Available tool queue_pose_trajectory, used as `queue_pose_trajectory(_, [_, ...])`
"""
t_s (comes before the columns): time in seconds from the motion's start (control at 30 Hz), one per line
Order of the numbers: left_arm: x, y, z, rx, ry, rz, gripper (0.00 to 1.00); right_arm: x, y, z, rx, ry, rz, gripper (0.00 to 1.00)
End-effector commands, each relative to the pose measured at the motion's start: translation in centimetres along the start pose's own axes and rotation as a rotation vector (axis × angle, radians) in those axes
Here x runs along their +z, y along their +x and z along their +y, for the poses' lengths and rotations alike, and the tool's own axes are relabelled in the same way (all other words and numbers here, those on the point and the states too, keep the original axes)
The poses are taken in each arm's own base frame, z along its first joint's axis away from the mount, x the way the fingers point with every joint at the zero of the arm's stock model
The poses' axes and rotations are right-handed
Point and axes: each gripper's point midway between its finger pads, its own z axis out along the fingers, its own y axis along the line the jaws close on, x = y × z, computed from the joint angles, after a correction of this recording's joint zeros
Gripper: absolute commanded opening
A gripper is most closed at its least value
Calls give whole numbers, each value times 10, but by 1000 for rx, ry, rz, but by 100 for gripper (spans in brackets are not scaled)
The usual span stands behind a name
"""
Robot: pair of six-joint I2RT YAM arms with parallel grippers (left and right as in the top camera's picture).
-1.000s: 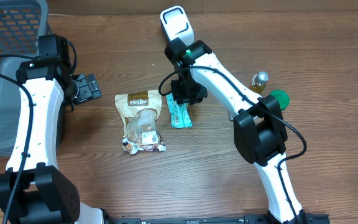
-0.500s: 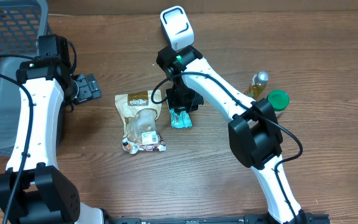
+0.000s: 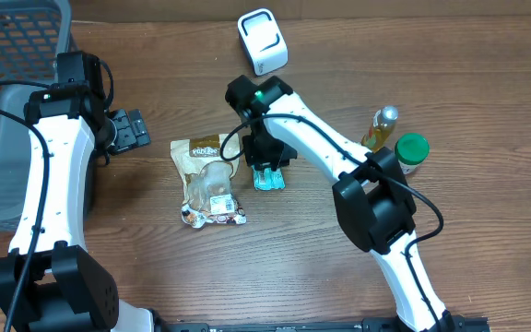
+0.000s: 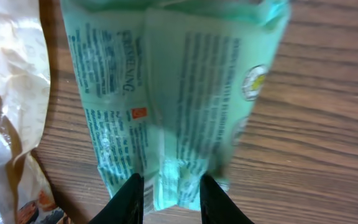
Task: Scan the item barcode
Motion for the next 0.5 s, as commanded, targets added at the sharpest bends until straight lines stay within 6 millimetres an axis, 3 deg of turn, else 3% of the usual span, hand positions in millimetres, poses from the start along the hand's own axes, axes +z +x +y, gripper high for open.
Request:
queue_pose_trajectory(0.0, [-10,-7,2,6,-4,-37,100,-6,6,2,-8,-1,-23,27])
queue_pose_trajectory(0.1, [-10,-7,2,6,-4,-37,100,8,8,2,-5,0,-16,28])
queue_pose_trajectory(0.23, [-10,-7,2,6,-4,-37,99,27,17,2,-11,-5,9,45])
queue_pose_trajectory(0.3, [-10,-7,2,6,-4,-37,100,32,18,1,-11,-3,12,50])
queue_pose_trajectory(0.47, [-10,-7,2,6,-4,-37,100,32,16,3,-11,-8,3,53])
